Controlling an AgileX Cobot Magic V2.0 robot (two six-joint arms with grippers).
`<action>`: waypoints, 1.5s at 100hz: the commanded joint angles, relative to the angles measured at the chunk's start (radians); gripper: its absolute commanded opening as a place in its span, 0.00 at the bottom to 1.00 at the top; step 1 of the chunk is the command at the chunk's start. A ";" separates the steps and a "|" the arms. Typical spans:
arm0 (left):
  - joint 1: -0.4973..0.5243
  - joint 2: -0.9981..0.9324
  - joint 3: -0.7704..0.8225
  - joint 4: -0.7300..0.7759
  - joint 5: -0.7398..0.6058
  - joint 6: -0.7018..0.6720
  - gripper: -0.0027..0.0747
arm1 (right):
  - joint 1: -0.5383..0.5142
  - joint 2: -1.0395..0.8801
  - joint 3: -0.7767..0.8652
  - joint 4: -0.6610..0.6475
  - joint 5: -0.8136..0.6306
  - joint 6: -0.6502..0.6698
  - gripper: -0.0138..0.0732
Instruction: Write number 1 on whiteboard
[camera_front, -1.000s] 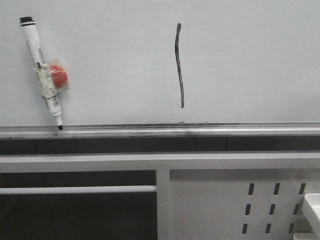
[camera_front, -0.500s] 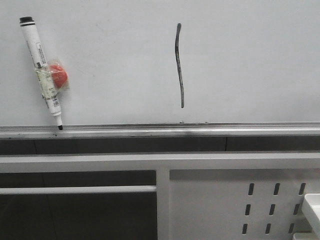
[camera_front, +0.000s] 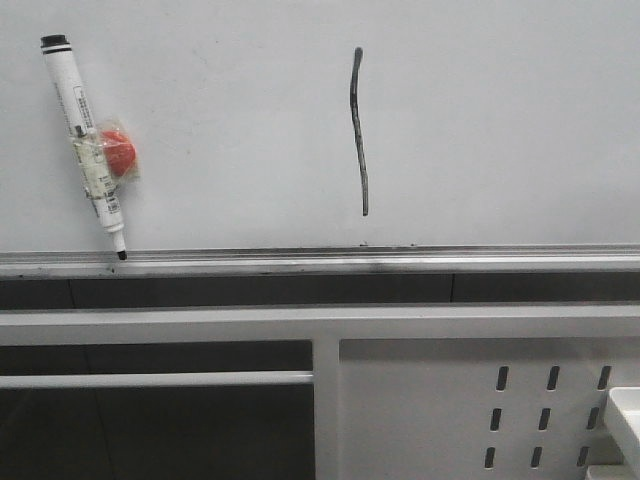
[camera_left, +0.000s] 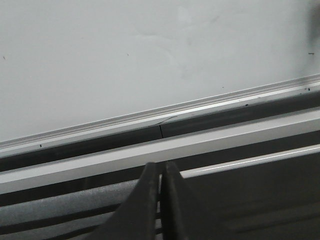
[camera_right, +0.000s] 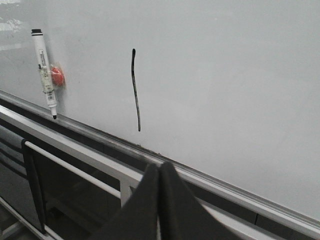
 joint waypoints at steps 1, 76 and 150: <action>0.001 -0.024 0.037 -0.005 -0.039 -0.027 0.01 | -0.004 0.009 -0.011 -0.003 -0.061 0.001 0.08; 0.001 -0.024 0.035 -0.006 -0.075 -0.249 0.01 | -0.004 0.009 -0.011 -0.003 -0.061 0.001 0.08; 0.001 -0.024 0.035 -0.006 -0.075 -0.249 0.01 | -0.004 0.009 -0.009 -0.022 -0.056 0.001 0.08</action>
